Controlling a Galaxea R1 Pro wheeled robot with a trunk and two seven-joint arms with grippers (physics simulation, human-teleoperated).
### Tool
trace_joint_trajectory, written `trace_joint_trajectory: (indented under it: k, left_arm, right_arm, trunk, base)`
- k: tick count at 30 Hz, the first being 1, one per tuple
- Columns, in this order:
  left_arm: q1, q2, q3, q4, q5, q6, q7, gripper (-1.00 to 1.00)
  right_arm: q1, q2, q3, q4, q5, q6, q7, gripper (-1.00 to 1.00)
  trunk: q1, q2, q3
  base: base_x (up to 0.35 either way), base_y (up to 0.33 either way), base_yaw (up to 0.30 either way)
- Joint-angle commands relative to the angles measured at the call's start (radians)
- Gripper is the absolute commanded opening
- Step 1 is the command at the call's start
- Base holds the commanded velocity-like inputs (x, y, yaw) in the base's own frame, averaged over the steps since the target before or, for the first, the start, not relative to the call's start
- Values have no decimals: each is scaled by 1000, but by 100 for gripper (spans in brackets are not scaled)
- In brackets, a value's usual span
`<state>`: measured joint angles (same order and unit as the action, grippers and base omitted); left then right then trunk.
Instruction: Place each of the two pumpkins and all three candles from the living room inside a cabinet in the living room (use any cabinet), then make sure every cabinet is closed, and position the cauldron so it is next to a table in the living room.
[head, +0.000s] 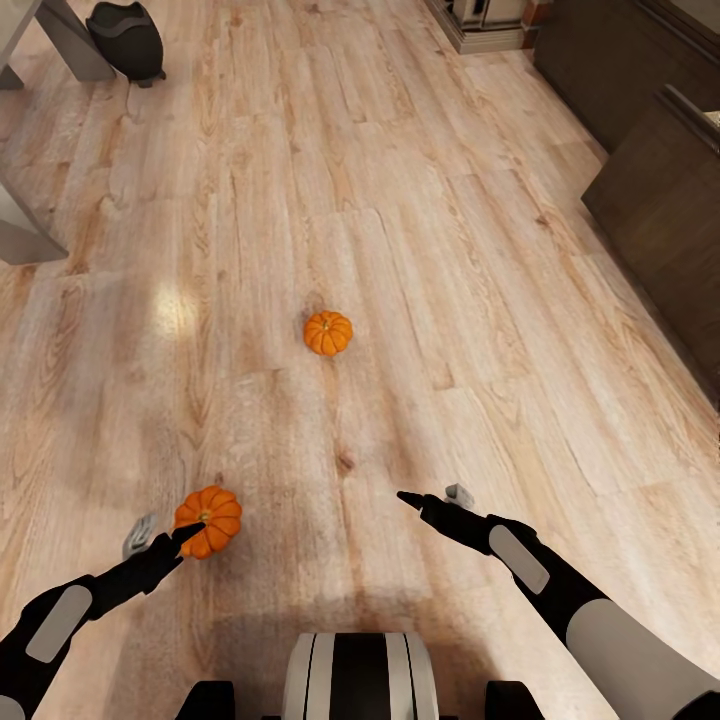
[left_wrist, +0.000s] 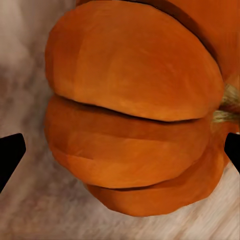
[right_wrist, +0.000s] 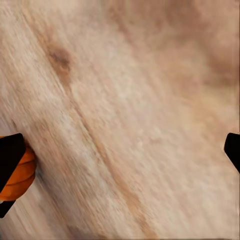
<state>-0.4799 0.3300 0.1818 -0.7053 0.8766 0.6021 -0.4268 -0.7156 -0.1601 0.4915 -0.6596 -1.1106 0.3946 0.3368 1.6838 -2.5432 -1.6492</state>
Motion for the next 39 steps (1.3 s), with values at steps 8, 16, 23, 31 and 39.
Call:
trace_joint_trajectory:
  k: [8,16,23,31,39]
  left_arm:
    - [0,-2,4,1,4,6,-2,100]
    - [0,-1,4,1,4,5,-3,100]
    - [0,-2,4,0,5,5,-4,100]
    - [0,-1,5,0,8,5,-5,100]
    - [0,-2,5,0,9,5,-6,100]
  right_arm:
    - [-1,-1,4,0,-6,1,1,100]
    - [-1,-1,4,0,-6,1,1,100]
    - [-1,-1,4,0,-6,1,1,100]
    - [-1,-1,4,0,-6,1,1,100]
    - [-1,-1,4,0,-6,1,1,100]
  trunk:
    - [0,0,-1]
    - [0,0,-1]
    - [0,0,-1]
    - [0,0,-1]
    - [0,0,-1]
  base:
    - [0,-143,0]
    - [0,-11,0]
    - [81,0,0]
    - [32,9,0]
    - [47,31,0]
